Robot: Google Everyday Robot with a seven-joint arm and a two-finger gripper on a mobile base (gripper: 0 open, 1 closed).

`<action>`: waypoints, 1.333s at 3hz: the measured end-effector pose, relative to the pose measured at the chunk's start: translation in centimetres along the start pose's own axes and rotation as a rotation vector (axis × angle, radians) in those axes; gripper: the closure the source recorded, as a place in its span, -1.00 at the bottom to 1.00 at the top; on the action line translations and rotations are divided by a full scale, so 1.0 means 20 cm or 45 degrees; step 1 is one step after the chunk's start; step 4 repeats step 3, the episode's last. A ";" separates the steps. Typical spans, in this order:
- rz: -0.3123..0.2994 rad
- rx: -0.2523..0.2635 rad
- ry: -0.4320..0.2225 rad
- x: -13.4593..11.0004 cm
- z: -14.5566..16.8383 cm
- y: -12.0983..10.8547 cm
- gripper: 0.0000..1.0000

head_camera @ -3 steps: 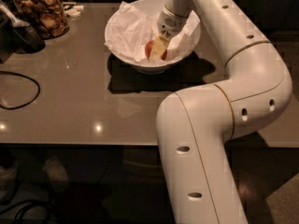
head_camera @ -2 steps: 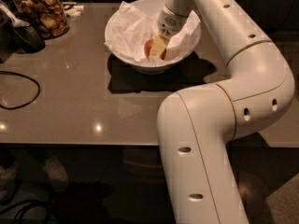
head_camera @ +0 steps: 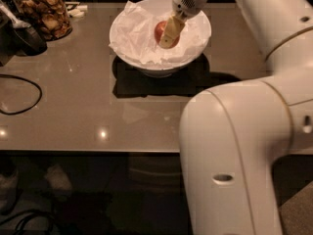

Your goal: Pick apple from white bowl

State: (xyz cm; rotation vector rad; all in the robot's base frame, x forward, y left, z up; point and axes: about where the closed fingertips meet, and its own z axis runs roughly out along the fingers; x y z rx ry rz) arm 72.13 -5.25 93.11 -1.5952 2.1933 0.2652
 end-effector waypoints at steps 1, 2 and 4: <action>-0.068 0.064 -0.062 -0.05 -0.28 0.13 1.00; -0.158 0.127 -0.091 -0.08 -0.55 0.32 1.00; -0.171 0.160 -0.116 -0.10 -0.65 0.37 1.00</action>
Offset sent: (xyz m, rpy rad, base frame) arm -0.1588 -0.0104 0.1557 -0.0003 -0.2549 0.1267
